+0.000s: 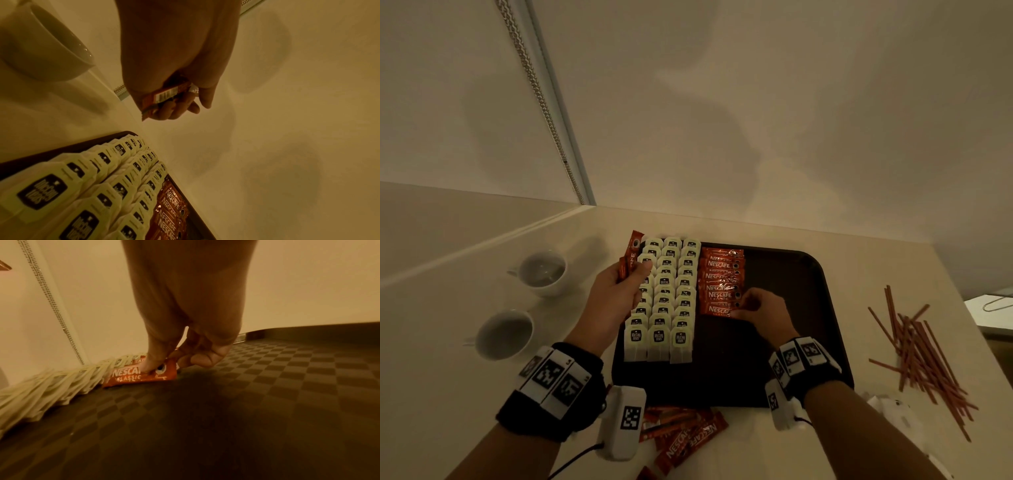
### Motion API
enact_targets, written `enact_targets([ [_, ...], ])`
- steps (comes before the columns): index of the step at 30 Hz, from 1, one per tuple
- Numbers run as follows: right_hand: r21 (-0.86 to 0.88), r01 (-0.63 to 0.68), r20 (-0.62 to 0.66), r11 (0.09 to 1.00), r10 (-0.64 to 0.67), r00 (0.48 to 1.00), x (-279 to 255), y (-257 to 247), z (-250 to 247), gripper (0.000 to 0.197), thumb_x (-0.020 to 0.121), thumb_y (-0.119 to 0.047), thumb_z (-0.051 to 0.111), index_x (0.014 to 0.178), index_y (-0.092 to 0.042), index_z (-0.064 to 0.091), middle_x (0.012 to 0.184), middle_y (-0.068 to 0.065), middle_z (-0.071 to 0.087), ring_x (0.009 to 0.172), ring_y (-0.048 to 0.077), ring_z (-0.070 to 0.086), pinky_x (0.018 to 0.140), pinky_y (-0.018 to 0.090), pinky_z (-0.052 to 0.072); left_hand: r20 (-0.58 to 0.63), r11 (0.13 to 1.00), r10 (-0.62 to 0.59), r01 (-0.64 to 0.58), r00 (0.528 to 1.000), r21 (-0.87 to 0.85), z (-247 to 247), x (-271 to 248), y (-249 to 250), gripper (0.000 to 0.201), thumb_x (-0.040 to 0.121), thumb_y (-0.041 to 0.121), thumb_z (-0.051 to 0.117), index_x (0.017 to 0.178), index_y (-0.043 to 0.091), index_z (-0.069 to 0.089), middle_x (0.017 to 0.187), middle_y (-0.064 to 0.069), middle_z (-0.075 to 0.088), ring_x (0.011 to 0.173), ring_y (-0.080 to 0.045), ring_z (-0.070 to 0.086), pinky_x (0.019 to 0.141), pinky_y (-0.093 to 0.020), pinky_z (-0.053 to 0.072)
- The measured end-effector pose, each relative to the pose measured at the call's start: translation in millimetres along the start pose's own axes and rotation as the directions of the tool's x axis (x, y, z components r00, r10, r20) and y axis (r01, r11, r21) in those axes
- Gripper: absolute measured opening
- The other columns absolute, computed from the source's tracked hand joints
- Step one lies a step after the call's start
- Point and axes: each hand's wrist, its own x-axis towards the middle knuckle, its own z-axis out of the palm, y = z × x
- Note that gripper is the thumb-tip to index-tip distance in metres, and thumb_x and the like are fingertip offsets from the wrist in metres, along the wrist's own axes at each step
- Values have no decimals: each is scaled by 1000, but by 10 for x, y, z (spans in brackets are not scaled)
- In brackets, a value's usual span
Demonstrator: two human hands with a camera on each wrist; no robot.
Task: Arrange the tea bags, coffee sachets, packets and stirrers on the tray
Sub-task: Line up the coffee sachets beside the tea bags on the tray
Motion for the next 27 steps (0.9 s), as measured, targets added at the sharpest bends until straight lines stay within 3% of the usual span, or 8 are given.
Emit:
enact_targets([
  [8, -15, -22, -15, 1000, 21, 1000, 88, 24, 62, 23, 76, -19, 75, 93, -19, 59, 100, -8, 55, 95, 8, 52, 84, 23, 40, -5, 999, -20, 20, 1000, -28, -2, 3, -14, 20, 92, 31, 57, 82, 13, 54, 55, 0, 37, 42, -7, 31, 39, -17, 29],
  [11, -25, -14, -18, 1000, 13, 1000, 121, 23, 78, 23, 77, -20, 74, 93, -19, 58, 100, -8, 56, 93, 7, 52, 84, 25, 42, 39, 991, -70, 74, 997, -108, 20, 24, -1, 19, 93, 29, 54, 79, 18, 51, 54, 4, 37, 44, -10, 34, 46, -24, 29],
  [13, -39, 5, -28, 999, -6, 1000, 131, 8, 89, 22, 77, -20, 74, 91, -20, 57, 100, -7, 56, 94, 8, 52, 85, 25, 43, 72, 976, -120, 131, 990, -172, 34, 33, 23, 15, 94, 28, 49, 86, 16, 54, 53, 6, 38, 45, -11, 36, 48, -25, 29],
  [18, -64, 42, -67, 997, -46, 997, 150, -20, 101, 21, 76, -19, 75, 87, -18, 57, 101, -4, 58, 94, 10, 53, 83, 24, 42, 135, 944, -172, 202, 976, -261, 39, 10, 44, 26, 96, 34, 37, 91, 13, 53, 54, 4, 41, 48, -13, 39, 55, -28, 30],
  [22, -77, 48, -60, 996, -52, 997, 156, -8, 105, 21, 76, -20, 75, 87, -19, 56, 103, -4, 57, 95, 10, 53, 86, 26, 44, 251, 885, -230, 309, 940, -347, 17, -5, 50, 20, 92, 25, 34, 88, 14, 51, 62, 0, 45, 51, -14, 42, 55, -29, 30],
  [25, -29, 81, -85, 996, -83, 993, 137, -35, 86, 22, 75, -24, 76, 83, -20, 56, 99, -4, 59, 91, 10, 56, 88, 32, 50, 268, 872, -255, 341, 929, -352, 22, -14, 35, 21, 96, 21, 38, 93, 12, 56, 71, -3, 56, 61, -17, 53, 60, -30, 39],
  [27, 93, 162, -89, 982, -154, 984, 66, -192, 47, 20, 78, -28, 73, 82, -20, 56, 94, -5, 61, 86, 10, 59, 82, 32, 54, 236, 851, -254, 333, 938, -407, 70, -9, 36, 19, 98, 17, 40, 97, 8, 57, 78, -7, 60, 73, -21, 60, 71, -33, 48],
])
